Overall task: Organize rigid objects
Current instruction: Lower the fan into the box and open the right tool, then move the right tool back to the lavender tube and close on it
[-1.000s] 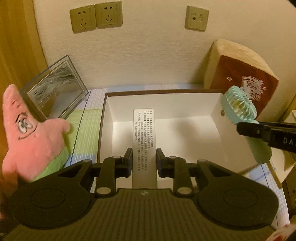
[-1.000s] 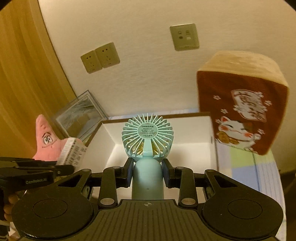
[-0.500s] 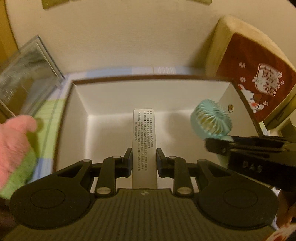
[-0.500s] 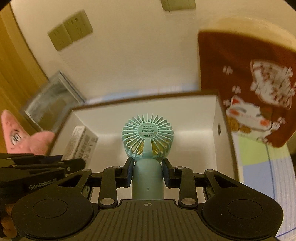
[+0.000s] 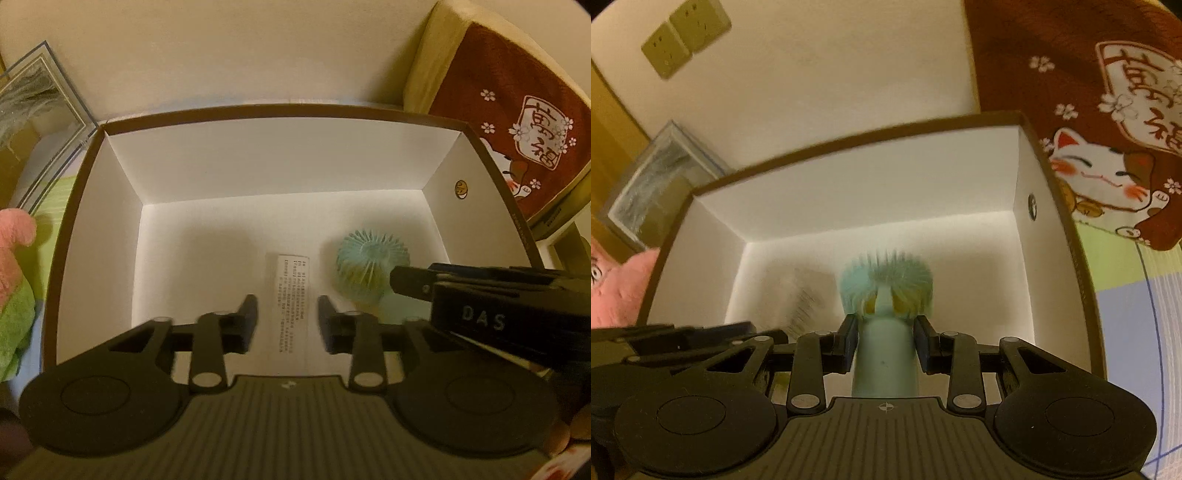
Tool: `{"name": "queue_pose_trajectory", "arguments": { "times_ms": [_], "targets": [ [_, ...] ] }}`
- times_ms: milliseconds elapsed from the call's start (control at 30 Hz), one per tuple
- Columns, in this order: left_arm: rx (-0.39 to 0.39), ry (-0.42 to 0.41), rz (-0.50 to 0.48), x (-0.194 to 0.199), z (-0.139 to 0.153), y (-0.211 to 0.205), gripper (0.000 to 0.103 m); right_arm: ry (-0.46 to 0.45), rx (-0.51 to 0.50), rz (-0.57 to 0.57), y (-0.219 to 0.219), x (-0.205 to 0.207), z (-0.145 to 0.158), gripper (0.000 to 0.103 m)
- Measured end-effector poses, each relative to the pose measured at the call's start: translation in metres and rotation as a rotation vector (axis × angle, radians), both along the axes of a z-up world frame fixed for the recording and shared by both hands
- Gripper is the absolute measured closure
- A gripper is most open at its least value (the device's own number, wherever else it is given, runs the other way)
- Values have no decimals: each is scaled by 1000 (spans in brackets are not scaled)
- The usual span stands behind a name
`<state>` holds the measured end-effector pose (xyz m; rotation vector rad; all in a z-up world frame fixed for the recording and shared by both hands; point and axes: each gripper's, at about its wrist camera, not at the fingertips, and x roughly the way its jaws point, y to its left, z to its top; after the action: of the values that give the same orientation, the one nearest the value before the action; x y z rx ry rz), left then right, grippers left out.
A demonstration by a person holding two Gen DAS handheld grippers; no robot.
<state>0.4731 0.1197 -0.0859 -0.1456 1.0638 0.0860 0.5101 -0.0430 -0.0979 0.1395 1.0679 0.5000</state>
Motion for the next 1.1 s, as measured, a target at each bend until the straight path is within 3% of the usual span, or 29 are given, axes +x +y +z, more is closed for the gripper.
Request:
{"name": "queue_pose_trajectory", "arguments": {
  "times_ms": [133, 267, 733, 1100],
  "targets": [
    [5, -27, -13, -9, 14, 4, 65, -27, -4, 29, -6, -8, 13, 55],
    [14, -51, -15, -27, 29, 10, 65, -106, -2, 62, -20, -27, 35, 49],
    [-4, -131, 14, -110, 76, 14, 65, -188, 87, 82, -58, -92, 72, 48],
    [-4, -164, 85, -186, 92, 22, 65, -227, 115, 77, -82, -153, 85, 48]
  ]
}}
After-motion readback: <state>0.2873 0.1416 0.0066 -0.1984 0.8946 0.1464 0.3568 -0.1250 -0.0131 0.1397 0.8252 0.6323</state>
